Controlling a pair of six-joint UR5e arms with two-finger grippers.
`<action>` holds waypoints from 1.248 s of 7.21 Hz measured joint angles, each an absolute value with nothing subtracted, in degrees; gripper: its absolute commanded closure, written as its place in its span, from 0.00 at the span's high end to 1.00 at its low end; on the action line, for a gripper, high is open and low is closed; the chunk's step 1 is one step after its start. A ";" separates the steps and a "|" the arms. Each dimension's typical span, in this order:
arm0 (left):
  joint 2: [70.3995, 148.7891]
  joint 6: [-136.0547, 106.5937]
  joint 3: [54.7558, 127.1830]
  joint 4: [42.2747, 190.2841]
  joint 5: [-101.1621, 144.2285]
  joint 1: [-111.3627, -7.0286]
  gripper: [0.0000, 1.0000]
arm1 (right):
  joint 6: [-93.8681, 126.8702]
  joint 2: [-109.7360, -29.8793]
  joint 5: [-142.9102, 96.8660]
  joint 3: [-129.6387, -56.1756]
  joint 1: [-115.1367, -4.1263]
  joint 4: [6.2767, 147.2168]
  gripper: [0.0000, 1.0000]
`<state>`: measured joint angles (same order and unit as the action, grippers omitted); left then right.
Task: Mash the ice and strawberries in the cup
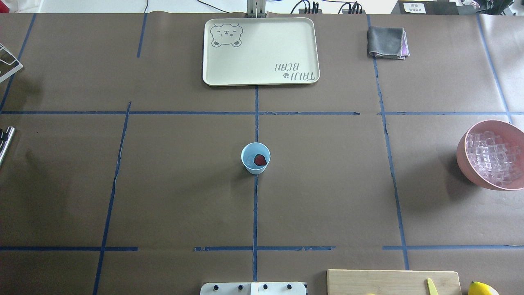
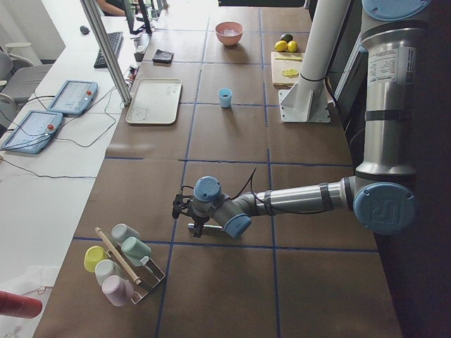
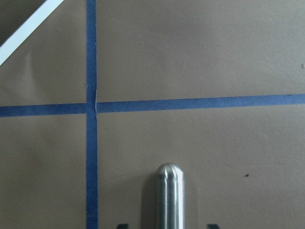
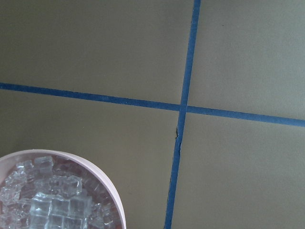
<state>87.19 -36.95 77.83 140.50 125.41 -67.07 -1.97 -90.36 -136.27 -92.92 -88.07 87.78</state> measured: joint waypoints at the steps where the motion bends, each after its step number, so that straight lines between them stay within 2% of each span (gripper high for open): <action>1: 87.19 -36.88 77.84 140.45 125.32 -67.07 1.00 | -1.97 -90.35 -136.13 -92.91 -88.07 87.75 1.00; 5: 87.50 -33.07 79.54 138.97 127.68 -67.92 1.00 | -1.99 -90.35 -136.05 -92.98 -88.07 87.66 1.00; 9: 87.68 -13.96 82.47 123.64 134.92 -78.21 1.00 | -2.01 -90.35 -136.07 -92.91 -88.14 87.63 1.00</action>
<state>87.68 -13.96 82.47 123.64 134.92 -78.21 -2.01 -90.35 -136.07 -92.91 -88.14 87.63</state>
